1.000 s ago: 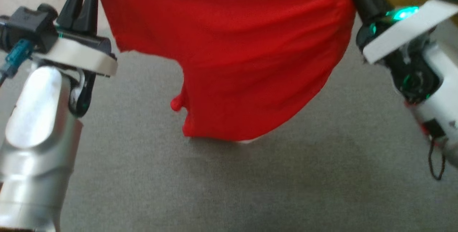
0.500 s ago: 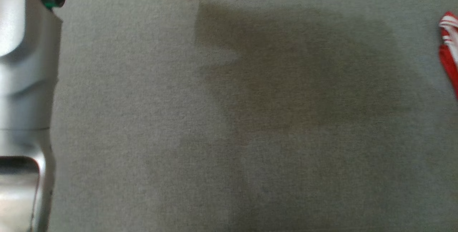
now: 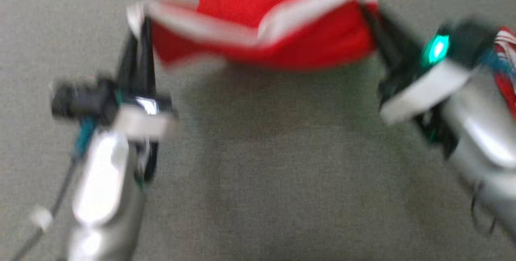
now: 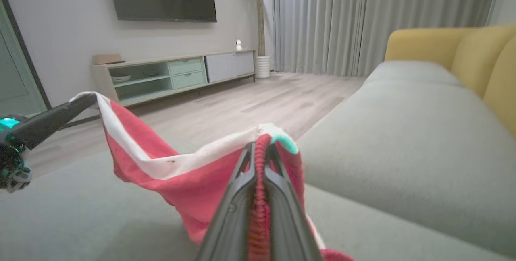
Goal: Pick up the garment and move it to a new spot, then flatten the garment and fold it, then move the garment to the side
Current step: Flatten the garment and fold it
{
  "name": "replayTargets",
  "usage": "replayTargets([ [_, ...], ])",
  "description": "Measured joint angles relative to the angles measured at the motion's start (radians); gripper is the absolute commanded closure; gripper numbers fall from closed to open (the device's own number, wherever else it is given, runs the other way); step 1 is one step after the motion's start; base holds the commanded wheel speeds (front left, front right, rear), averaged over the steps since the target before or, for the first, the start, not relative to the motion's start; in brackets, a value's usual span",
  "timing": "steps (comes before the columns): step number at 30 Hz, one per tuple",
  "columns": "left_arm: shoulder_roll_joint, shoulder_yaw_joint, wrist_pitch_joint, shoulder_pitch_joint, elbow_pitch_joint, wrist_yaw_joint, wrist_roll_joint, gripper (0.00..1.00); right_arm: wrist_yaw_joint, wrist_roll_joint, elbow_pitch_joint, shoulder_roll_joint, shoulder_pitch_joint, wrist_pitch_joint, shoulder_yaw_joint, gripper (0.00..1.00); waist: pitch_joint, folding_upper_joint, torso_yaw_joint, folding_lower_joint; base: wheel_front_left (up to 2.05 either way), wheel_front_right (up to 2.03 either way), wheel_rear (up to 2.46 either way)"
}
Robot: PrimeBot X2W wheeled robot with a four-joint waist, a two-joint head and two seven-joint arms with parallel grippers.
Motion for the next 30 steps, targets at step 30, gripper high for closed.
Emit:
replayTargets([
  [30, 0.005, 0.07, 0.001, 0.319, -0.002, -0.079, 0.085, 1.0, 0.0, 0.154, -0.095, 0.121, 0.506, 0.001, -0.089, 1.0, -0.135, 0.0, -0.069, 0.0004, 0.0, 0.0, 0.0],
])
